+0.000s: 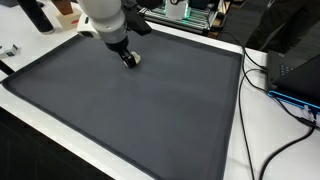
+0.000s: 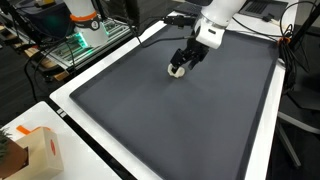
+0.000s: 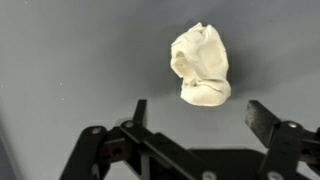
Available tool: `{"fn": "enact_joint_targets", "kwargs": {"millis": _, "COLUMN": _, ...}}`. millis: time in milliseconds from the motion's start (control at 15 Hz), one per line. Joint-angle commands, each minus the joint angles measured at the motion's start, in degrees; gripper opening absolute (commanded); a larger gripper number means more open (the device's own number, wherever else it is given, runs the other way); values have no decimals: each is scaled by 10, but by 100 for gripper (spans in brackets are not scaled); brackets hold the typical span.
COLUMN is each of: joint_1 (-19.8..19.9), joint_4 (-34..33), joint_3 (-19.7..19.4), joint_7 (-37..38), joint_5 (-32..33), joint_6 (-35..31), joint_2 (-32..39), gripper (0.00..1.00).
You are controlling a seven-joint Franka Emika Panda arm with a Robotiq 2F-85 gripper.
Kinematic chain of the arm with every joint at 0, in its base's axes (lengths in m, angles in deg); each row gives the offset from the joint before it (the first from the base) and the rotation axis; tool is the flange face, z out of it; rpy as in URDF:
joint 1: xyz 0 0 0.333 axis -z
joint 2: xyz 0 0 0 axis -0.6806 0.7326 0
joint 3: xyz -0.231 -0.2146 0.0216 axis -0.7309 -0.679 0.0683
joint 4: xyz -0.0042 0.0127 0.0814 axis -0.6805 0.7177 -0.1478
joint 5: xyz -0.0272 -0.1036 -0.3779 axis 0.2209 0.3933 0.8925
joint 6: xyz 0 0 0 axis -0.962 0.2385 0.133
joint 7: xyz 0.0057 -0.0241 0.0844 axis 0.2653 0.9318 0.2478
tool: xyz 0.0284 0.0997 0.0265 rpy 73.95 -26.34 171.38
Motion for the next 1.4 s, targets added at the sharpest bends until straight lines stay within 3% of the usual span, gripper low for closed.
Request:
{"fn": "enact_joint_targets", "kwargs": {"millis": 0, "joint_1": -30, "joint_4": -11, "joint_3": -4, "joint_7": 4, "joint_5": 61, "joint_6": 9, "joint_2": 11, "gripper": 100}}
{"fn": "enact_joint_targets", "kwargs": {"millis": 600, "joint_1": -74, "joint_4": 13, "joint_3": 4, "joint_7": 2, "joint_5": 171, "joint_6": -17, "joint_2": 6, "gripper": 100}}
{"fn": "enact_joint_targets", "kwargs": {"millis": 1333, "joint_1": -95, "joint_4": 88, "joint_3": 11, "joint_7": 5, "joint_5": 248, "joint_6": -95, "joint_2": -27, "gripper": 100}}
